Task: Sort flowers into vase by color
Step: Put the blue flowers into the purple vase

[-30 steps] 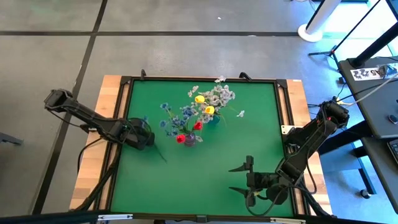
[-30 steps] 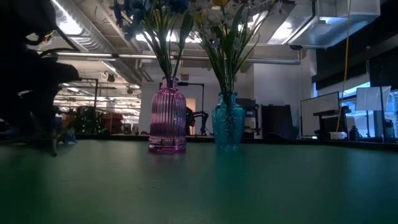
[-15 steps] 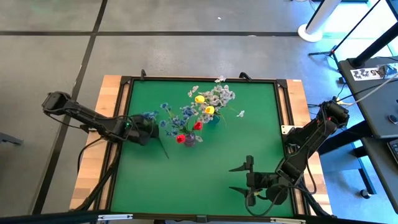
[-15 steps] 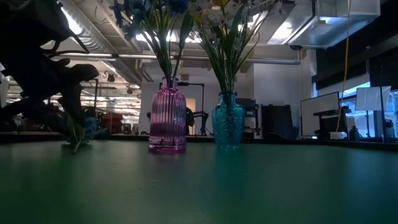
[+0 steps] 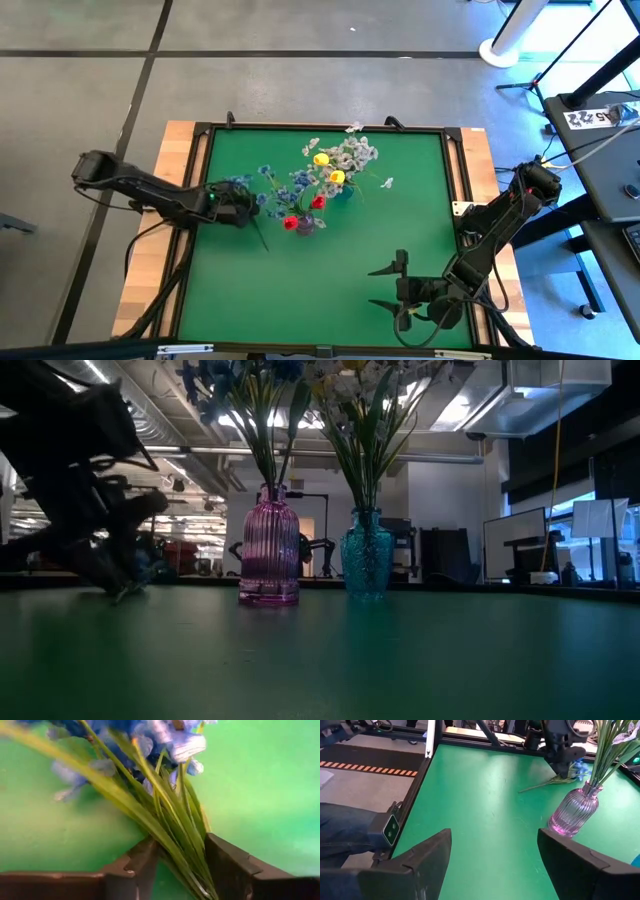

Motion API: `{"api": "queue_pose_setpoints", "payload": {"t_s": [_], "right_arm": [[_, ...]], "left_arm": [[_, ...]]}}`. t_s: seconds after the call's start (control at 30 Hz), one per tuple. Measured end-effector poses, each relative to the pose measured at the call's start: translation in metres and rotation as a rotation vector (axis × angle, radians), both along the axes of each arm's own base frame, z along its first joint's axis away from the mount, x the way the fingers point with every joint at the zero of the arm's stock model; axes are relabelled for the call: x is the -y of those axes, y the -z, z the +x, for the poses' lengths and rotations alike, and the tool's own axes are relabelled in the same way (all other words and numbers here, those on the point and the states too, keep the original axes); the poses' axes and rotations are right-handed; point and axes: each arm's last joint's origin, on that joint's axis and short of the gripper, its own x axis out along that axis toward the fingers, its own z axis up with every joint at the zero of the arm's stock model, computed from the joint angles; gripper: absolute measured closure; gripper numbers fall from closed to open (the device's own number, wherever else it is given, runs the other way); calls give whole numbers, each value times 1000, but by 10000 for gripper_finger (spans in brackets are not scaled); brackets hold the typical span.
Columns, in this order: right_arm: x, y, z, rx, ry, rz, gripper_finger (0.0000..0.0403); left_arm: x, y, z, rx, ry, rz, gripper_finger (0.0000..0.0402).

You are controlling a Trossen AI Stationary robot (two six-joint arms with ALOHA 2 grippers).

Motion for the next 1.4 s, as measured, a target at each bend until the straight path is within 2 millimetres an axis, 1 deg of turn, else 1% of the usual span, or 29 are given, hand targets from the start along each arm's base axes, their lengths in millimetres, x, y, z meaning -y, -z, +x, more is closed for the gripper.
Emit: {"api": "queue_pose_setpoints", "payload": {"t_s": [0.1, 0.27, 0.3, 0.37, 0.53, 0.63, 0.73, 0.8, 0.9, 1.0, 1.1, 1.2, 1.3, 1.4], "right_arm": [[0, 0, 0, 1, -10, -22, 110], [-1, -2, 1, 20, -22, -27, 110], [-1, -3, 1, 22, -22, -24, 110], [-2, -3, 1, 22, -27, -16, 110], [-2, -3, 1, 18, -34, -4, 110], [-2, -3, 1, 18, -33, -4, 110], [-2, -3, 1, 18, -25, 14, 110], [-2, -3, 1, 17, -19, 36, 110], [-3, -1, 1, 14, -16, 58, 110], [-7, 4, 5, 11, -22, 67, 110], [-15, 14, 10, 6, -42, 99, 110], [-25, 29, 18, 12, -57, 129, 110], [-36, 43, 29, 56, -52, 192, 110], [-39, 54, 47, 119, -48, 222, 110]], "left_arm": [[-2, 6, 9, -21, 47, 11, 279], [4, 6, 22, 70, 104, 25, 379], [8, 4, 23, 88, 127, 22, 388], [18, -1, 22, 100, 193, 16, 388], [56, -16, 15, 160, 377, -32, 391], [83, -25, 8, 167, 564, -33, 394], [110, -31, -3, 174, 777, -1, 394], [125, -34, -11, 213, 876, 24, 393], [141, -41, -21, 326, 927, 75, 393], [154, -48, -26, 433, 991, 172, 394], [167, -54, -25, 512, 1051, 272, 394], [177, -58, -19, 568, 1084, 363, 395], [182, -60, -8, 606, 1093, 443, 395], [185, -60, 7, 631, 1114, 512, 395]]}}
